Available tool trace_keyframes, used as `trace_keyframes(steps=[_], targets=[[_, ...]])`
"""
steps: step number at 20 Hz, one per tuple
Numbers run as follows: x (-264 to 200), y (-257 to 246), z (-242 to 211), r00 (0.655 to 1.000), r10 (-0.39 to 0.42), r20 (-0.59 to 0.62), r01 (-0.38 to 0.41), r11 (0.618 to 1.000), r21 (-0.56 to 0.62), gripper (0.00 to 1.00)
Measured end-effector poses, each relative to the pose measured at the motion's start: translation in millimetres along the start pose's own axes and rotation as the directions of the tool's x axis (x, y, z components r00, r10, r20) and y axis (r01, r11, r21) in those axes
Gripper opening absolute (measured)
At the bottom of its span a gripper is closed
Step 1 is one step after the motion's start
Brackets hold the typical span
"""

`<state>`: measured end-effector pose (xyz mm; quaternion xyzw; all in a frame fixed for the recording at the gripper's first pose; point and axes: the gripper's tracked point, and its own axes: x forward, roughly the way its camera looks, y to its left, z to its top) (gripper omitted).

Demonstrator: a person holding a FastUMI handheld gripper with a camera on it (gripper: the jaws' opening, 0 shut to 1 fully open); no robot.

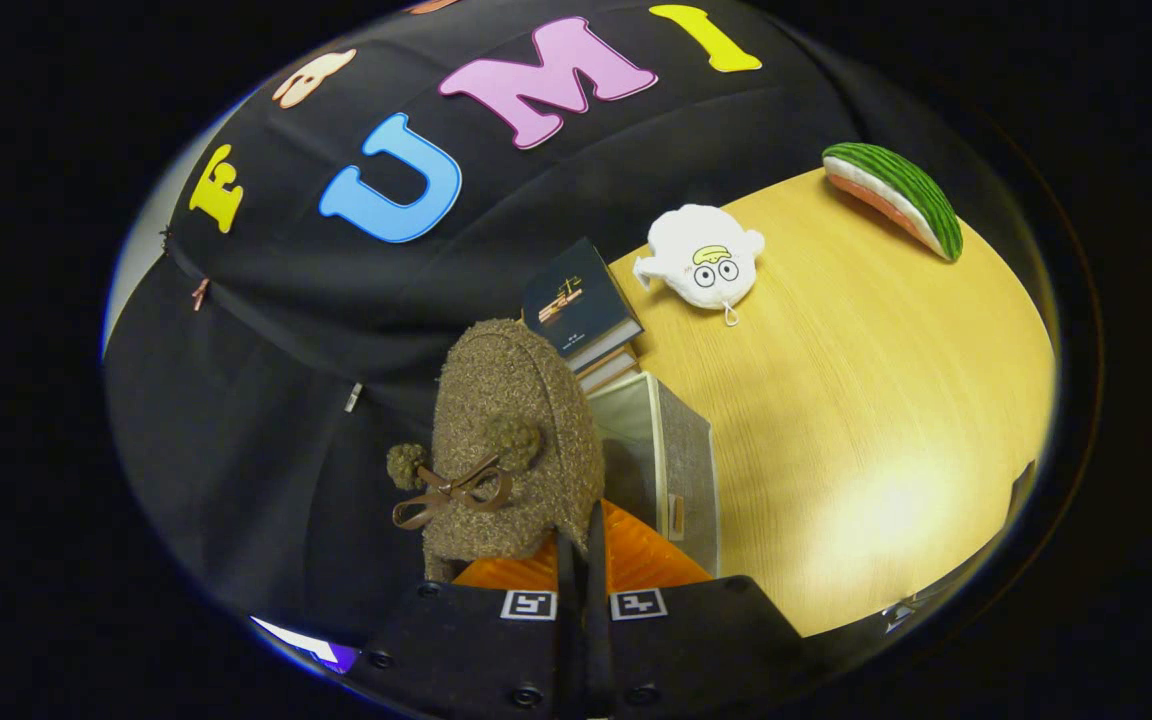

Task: Open the storage box then place both shoes into the box .Put the left shoe in first, then the right shoe, with the right side of both shoes facing outward in a uniform manner.

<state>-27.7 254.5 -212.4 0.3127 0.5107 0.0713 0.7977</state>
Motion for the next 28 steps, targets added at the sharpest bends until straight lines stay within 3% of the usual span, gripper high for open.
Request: trace_keyframes(steps=[8,13,15,17,20,25,28], targets=[[29.6,-21.4,-35.1,0.991,-0.122,-0.059,0.120,0.992,-0.023,0.08],[39.5,-16.3,-40.4,0.991,-0.122,-0.061,0.120,0.992,-0.035,0.11],[39.4,-6.2,-46.9,0.993,-0.084,-0.078,0.082,0.996,-0.030,0.20],[35.2,3.6,-51.0,0.994,-0.050,-0.092,0.048,0.999,-0.026,0.41],[24.1,22.4,-52.7,0.996,0.010,-0.090,-0.015,0.998,-0.053,0.99],[-10.9,33.1,-29.4,0.998,0.055,0.019,-0.049,0.970,-0.237,0.98],[-25.5,25.7,-5.6,0.991,0.060,0.122,-0.015,0.940,-0.341,0.98]])
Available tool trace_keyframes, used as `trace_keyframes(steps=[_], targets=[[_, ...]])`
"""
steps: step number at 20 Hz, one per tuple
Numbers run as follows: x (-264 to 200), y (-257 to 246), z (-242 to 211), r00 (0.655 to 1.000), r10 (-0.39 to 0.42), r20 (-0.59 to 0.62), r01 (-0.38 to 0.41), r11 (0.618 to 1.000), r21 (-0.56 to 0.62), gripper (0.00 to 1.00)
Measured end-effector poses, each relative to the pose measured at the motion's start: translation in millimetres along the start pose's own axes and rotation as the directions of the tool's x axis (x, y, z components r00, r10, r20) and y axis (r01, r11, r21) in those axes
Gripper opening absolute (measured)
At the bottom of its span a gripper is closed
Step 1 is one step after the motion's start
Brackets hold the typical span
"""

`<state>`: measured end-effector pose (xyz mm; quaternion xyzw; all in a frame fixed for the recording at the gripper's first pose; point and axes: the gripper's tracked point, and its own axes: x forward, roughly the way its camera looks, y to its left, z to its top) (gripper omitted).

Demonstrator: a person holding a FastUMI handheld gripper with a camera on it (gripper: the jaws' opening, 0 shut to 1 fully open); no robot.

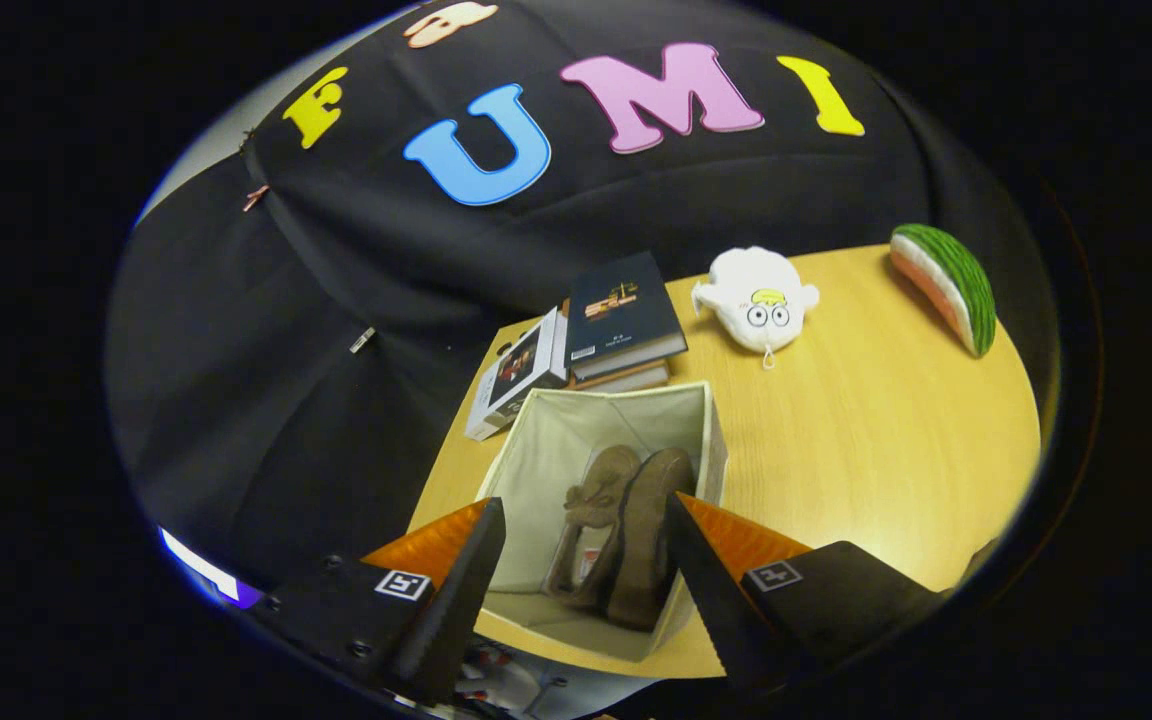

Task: Open the storage box then place both shoes into the box .Put the left shoe in first, then the right shoe, with the right side of both shoes facing outward in a uniform manner.

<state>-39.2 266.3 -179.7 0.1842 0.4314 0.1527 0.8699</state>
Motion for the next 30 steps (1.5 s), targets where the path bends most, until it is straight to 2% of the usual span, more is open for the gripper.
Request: trace_keyframes(steps=[5,10,12,16,17,18,22,26,30], targets=[[-27.4,-37.9,37.5,0.990,-0.047,0.136,0.056,0.996,-0.063,0.98],[-60.7,-92.6,83.5,0.959,-0.104,0.264,0.130,0.988,-0.083,0.98],[-82.9,-114.7,117.7,0.918,-0.123,0.377,0.166,0.983,-0.083,0.98],[-142.6,-163.5,182.5,0.772,-0.160,0.615,0.233,0.972,-0.040,0.98],[-151.8,-174.5,192.1,0.747,-0.168,0.643,0.250,0.967,-0.038,0.97],[-155.3,-184.0,196.1,0.737,-0.177,0.652,0.267,0.963,-0.040,0.98],[-161.7,-221.6,202.2,0.734,-0.200,0.649,0.332,0.939,-0.086,0.98],[-172.4,-257.9,205.3,0.709,-0.211,0.673,0.413,0.897,-0.155,0.98],[-169.5,-279.3,196.1,0.733,-0.192,0.652,0.418,0.884,-0.208,0.98]])
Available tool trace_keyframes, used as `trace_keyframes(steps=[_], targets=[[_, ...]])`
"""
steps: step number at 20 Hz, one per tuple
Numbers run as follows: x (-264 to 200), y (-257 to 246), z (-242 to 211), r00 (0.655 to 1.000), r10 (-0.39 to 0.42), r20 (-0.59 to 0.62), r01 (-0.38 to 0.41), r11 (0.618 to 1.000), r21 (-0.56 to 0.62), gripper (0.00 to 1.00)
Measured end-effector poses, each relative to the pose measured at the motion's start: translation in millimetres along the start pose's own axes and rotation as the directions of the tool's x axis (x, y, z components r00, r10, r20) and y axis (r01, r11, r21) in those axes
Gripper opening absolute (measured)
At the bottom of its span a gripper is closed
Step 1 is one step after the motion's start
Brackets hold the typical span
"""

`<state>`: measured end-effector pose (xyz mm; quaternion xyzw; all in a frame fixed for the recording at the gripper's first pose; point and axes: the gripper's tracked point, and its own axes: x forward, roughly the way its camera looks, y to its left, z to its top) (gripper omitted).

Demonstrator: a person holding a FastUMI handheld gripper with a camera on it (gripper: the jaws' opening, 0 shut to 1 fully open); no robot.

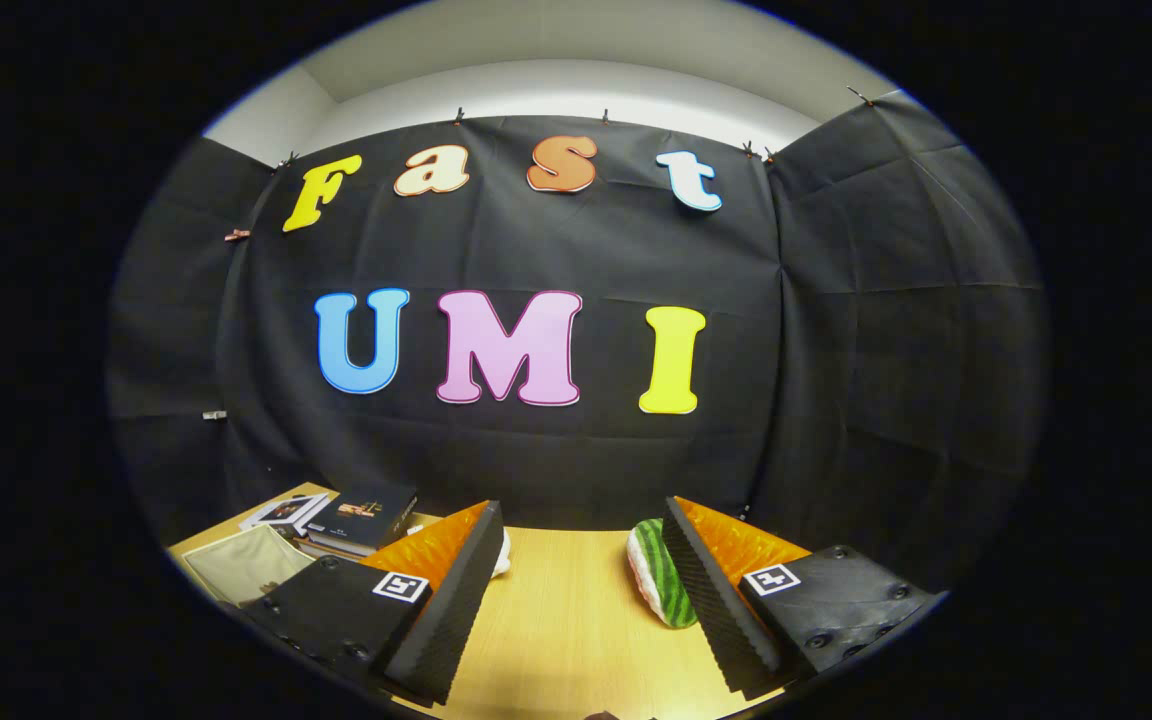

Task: Open the storage box then place both shoes into the box .Put the left shoe in first, then the right shoe, with the right side of both shoes facing outward in a uniform manner.

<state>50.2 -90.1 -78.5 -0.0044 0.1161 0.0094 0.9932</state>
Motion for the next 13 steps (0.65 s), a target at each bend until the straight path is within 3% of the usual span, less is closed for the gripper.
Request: trace_keyframes(steps=[4,9,13], targets=[[2.2,-4.3,-16.6,0.998,0.060,0.009,-0.060,0.998,-0.016,0.98],[-7.1,-6.7,-31.8,0.997,0.081,0.002,-0.081,0.997,0.011,0.97],[-12.0,6.4,-54.2,0.988,0.152,-0.033,-0.153,0.988,-0.011,0.97]])
